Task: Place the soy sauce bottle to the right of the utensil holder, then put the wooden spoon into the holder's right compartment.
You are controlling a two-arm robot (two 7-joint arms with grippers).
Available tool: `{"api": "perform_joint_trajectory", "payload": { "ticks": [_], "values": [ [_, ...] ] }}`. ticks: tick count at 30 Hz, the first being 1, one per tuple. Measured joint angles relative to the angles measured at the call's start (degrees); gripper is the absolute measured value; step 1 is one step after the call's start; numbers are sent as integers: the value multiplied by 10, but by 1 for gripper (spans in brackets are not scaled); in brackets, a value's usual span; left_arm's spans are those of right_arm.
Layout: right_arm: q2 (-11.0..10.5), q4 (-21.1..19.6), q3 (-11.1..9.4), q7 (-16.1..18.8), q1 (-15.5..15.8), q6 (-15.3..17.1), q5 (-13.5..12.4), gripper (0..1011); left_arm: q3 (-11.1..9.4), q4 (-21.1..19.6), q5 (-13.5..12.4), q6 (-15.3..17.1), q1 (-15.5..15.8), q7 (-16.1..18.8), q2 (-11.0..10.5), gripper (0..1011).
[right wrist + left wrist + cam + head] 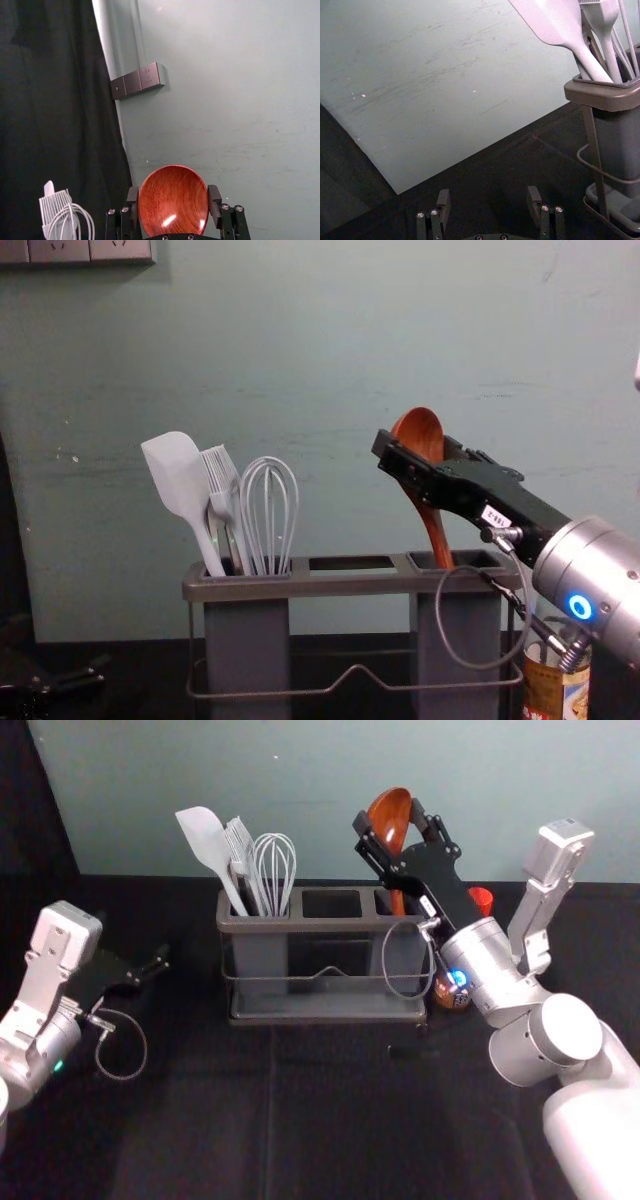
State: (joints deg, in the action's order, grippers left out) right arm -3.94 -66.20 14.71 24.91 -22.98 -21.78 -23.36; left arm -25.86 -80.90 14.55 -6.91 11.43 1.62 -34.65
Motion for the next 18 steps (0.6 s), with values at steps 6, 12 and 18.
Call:
{"api": "perform_joint_trajectory", "payload": {
  "ticks": [6,12,18],
  "values": [
    [-2,-8,-3,-5,8,5,-1,1000,0,0,0,0,0,0,0,1005],
    [-4,-17,-6,-9,14,8,-1,1004,0,0,0,0,0,0,0,1005],
    [-6,-28,-8,-10,18,12,-3,1004,0,0,0,0,0,0,0,1005]
  ]
}}
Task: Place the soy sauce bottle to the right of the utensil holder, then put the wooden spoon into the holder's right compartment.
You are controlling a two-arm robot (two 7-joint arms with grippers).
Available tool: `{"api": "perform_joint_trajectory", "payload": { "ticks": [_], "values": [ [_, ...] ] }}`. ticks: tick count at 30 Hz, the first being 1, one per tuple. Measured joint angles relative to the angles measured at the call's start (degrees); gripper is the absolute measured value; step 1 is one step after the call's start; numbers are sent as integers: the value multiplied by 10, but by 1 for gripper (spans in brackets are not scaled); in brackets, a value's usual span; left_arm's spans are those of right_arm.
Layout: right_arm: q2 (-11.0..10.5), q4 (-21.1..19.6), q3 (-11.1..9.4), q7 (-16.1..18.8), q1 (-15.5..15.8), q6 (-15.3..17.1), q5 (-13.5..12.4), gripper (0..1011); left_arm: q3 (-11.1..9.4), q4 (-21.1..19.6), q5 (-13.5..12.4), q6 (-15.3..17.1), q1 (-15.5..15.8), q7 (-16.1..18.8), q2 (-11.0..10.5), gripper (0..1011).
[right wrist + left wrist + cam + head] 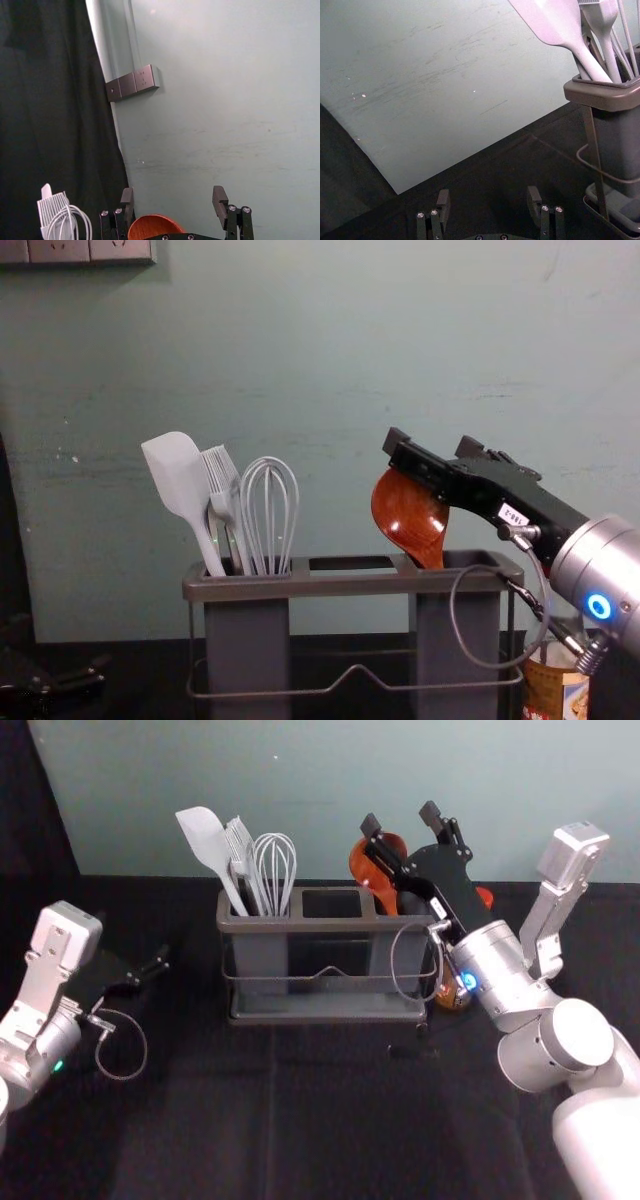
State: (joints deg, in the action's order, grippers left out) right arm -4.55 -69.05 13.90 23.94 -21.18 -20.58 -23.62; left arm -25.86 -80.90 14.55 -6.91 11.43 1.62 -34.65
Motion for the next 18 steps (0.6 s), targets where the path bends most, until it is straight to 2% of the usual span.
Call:
{"api": "perform_joint_trajectory", "payload": {
  "ticks": [9,14,18],
  "values": [
    [-3,-13,0,-4,4,8,0,1004,0,0,0,0,0,0,0,1005],
    [-12,-41,2,-13,13,32,4,1004,0,0,0,0,0,0,0,1005],
    [-25,-81,0,-21,31,52,5,1004,0,0,0,0,0,0,0,1005]
  ]
}}
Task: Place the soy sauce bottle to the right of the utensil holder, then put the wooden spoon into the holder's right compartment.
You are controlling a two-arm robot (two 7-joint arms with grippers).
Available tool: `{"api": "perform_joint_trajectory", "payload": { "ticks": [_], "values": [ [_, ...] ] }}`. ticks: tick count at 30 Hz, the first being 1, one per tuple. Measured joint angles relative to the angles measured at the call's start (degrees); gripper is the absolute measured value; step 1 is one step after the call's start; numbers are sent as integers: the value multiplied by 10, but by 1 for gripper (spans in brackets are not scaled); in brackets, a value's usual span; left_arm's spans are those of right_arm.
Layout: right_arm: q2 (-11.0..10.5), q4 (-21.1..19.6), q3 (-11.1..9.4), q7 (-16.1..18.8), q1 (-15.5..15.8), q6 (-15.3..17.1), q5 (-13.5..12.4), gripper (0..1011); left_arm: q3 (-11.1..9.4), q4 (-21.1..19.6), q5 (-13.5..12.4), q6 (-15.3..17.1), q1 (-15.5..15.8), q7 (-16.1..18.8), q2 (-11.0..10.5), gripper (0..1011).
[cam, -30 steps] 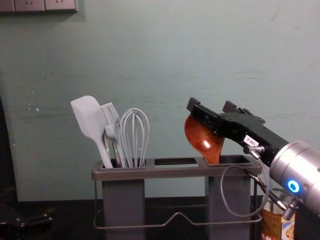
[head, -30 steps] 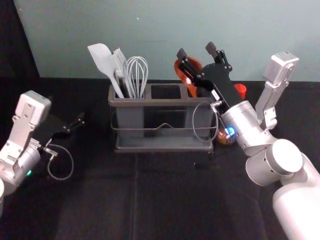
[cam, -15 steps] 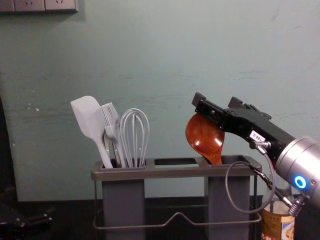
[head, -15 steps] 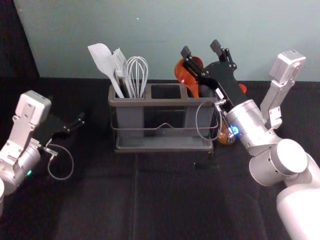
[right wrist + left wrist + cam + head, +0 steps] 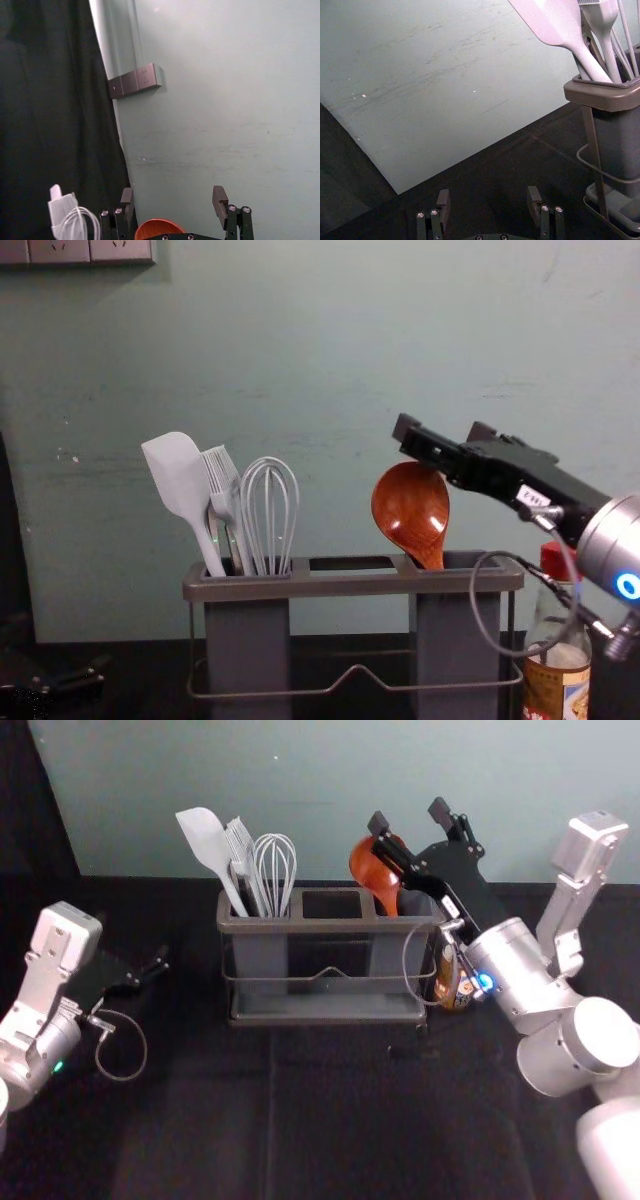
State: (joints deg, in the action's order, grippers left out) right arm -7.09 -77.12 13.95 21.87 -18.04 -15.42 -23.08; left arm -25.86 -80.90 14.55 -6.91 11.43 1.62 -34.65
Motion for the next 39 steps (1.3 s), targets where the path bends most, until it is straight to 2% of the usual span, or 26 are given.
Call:
{"api": "perform_joint_trajectory", "payload": {
  "ticks": [5,12,18,23,25,30,31,33,36,37,39],
  "values": [
    [-22,-50,-5,2,29,12,-8,1004,0,0,0,0,0,0,0,1005],
    [-47,-95,-15,10,68,13,-25,1004,0,0,0,0,0,0,0,1005],
    [-70,-123,-26,17,108,1,-35,1004,0,0,0,0,0,0,0,1005],
    [-85,-137,-39,16,136,-19,-32,1004,0,0,0,0,0,0,0,1005],
    [-91,-148,-57,3,163,-50,-11,1004,0,0,0,0,0,0,0,1005],
    [-90,-150,-88,-13,184,-72,2,1004,0,0,0,0,0,0,0,1005],
    [-90,-150,-88,-13,184,-72,2,1004,0,0,0,0,0,0,0,1005],
    [-90,-144,-102,-24,188,-77,12,1004,0,0,0,0,0,0,0,1005],
    [-89,-129,-121,-45,189,-83,40,1004,0,0,0,0,0,0,0,1005],
    [-89,-129,-121,-45,189,-83,40,1004,0,0,0,0,0,0,0,1005],
    [-89,-117,-130,-56,185,-91,61,1004,0,0,0,0,0,0,0,1005]
  ]
}}
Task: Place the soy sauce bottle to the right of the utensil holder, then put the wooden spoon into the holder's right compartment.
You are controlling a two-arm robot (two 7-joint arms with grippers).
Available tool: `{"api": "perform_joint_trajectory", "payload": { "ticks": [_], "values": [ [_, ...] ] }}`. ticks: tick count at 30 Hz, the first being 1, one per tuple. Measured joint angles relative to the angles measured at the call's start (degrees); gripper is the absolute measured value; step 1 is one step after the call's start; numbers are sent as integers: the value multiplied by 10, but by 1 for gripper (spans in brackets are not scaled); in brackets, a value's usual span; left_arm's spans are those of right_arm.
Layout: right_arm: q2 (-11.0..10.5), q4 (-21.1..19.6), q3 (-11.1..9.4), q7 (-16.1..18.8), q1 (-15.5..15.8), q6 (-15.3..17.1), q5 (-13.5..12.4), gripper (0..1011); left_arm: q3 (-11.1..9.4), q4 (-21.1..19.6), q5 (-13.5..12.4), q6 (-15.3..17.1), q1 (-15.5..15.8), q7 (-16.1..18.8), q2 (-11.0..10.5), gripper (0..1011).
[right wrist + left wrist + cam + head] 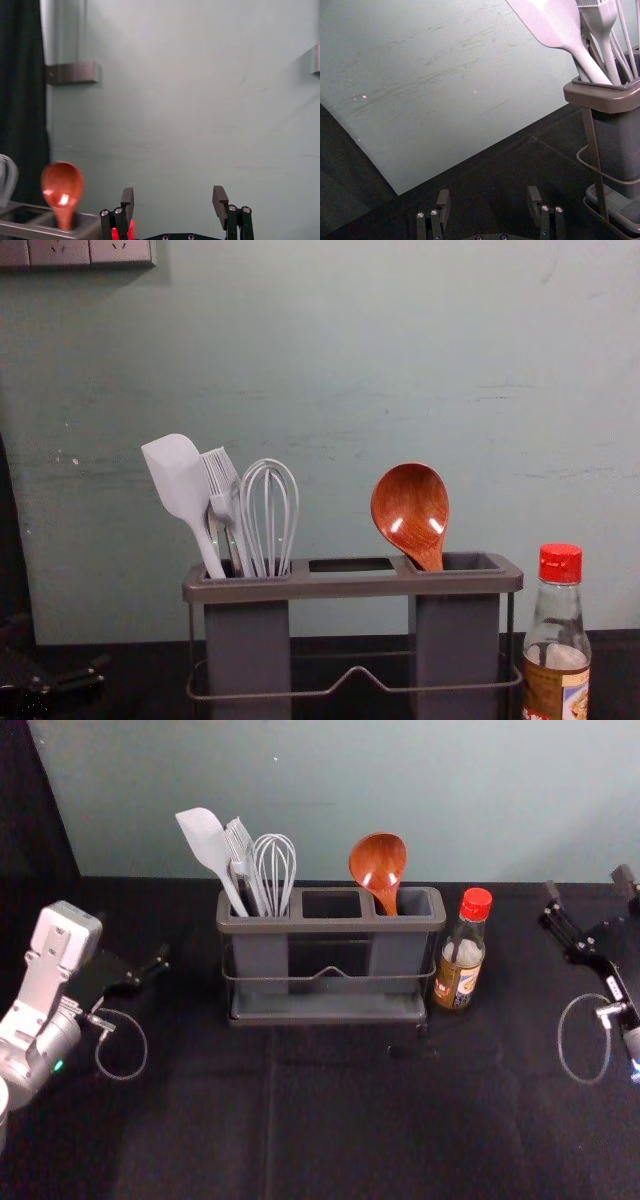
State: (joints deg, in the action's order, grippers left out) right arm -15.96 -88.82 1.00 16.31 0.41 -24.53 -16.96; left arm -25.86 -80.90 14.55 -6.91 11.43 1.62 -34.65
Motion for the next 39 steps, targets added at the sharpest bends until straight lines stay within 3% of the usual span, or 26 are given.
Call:
{"api": "perform_joint_trajectory", "payload": {
  "ticks": [4,5,11,14,18,21,26,30,31,33,36,39],
  "values": [
    [2,28,-7,-21,-13,-9,45,1004,0,0,0,0,0,0,0,1005],
    [3,42,-8,-31,-20,-16,67,1004,0,0,0,0,0,0,0,1005],
    [8,96,-7,-44,-53,-21,115,1004,0,0,0,0,0,0,0,1005],
    [15,135,-1,-57,-81,-5,149,1004,0,0,0,0,0,0,0,1005],
    [22,161,3,-65,-101,7,170,1004,0,0,0,0,0,0,0,1005],
    [29,187,11,-82,-124,26,203,1004,0,0,0,0,0,0,0,1005],
    [37,205,21,-97,-149,63,233,1004,0,0,0,0,0,0,0,1005],
    [45,213,31,-108,-168,113,256,1004,0,0,0,0,0,0,0,1005],
    [45,213,31,-108,-168,113,256,1004,0,0,0,0,0,0,0,1005],
    [51,216,36,-111,-179,150,264,1004,0,0,0,0,0,0,0,1005],
    [55,214,42,-112,-185,175,271,1004,0,0,0,0,0,0,0,1005],
    [58,210,45,-114,-188,186,275,1004,0,0,0,0,0,0,0,1005]
  ]
}}
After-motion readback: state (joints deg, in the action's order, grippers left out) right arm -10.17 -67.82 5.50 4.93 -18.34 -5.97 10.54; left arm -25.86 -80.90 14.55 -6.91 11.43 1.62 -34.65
